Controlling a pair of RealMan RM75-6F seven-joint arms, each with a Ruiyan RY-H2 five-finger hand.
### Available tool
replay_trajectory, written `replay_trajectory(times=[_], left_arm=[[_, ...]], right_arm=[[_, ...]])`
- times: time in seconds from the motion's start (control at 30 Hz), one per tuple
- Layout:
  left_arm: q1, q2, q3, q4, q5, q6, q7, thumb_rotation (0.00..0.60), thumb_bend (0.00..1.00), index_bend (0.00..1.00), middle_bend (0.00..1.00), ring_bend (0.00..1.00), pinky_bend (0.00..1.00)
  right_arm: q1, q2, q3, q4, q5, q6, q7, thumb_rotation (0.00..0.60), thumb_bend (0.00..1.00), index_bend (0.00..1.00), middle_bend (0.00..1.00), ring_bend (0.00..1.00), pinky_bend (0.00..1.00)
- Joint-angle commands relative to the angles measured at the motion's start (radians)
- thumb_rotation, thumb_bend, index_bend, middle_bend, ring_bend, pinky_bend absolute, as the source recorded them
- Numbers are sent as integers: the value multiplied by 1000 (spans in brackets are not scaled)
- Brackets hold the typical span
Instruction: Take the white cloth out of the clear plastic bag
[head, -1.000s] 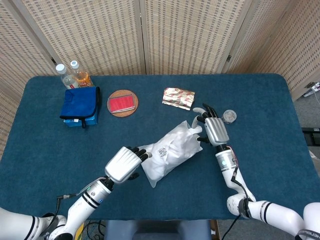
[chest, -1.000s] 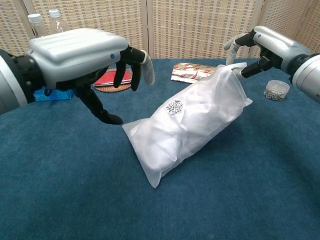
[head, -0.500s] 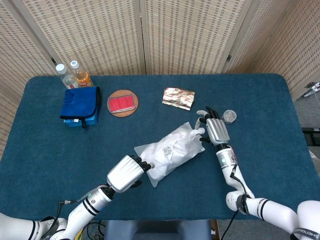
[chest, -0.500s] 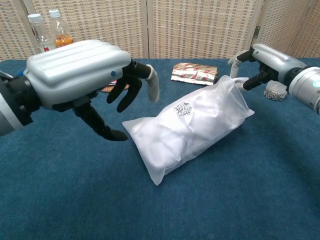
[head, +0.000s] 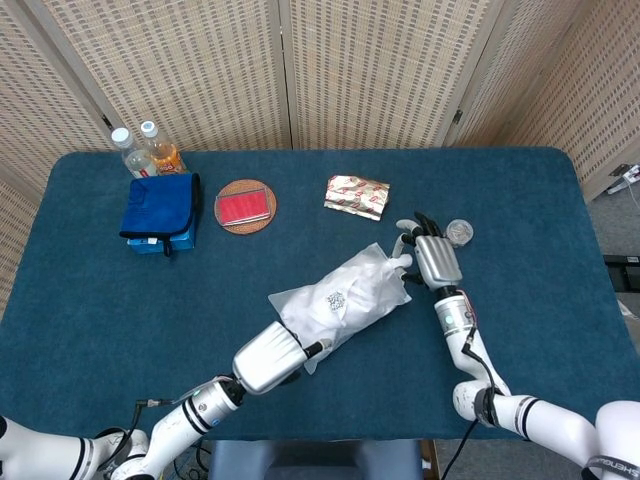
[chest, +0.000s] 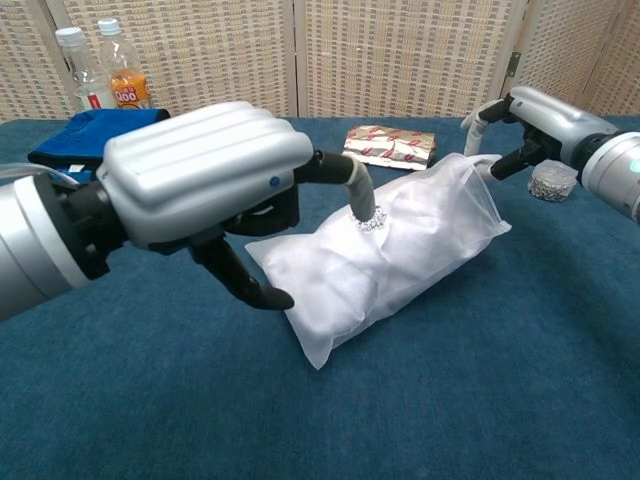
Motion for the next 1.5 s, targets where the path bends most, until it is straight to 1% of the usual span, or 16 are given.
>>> replay_trajectory(times=[0.03, 0.37, 0.6, 0.97, 1.5], left_arm=[[0, -35, -7, 44, 34, -4, -19, 600, 19, 339, 998, 934, 1000], [2, -125, -22, 144, 48, -47, -42, 600, 0, 365, 1000, 966, 1000], [9, -161, -33, 198, 45, -61, -57, 600, 0, 374, 1000, 966, 1000], [32, -216, -25, 304, 73, -43, -109, 600, 1, 407, 1000, 971, 1000], [40, -251, -30, 364, 76, -70, -132, 600, 0, 408, 1000, 972, 1000]], right_arm=[[-1, 3, 0, -2, 1, 1, 1, 600, 541, 873, 216, 0, 91], [-9, 13, -4, -14, 1, 7, 6, 600, 540, 872, 216, 0, 91], [-10, 13, -9, -13, 1, 4, 7, 600, 541, 873, 216, 0, 90], [-11, 16, -9, -18, -1, 6, 8, 600, 541, 873, 217, 0, 91], [-18, 20, -14, -23, -1, 11, 12, 600, 541, 873, 217, 0, 91]])
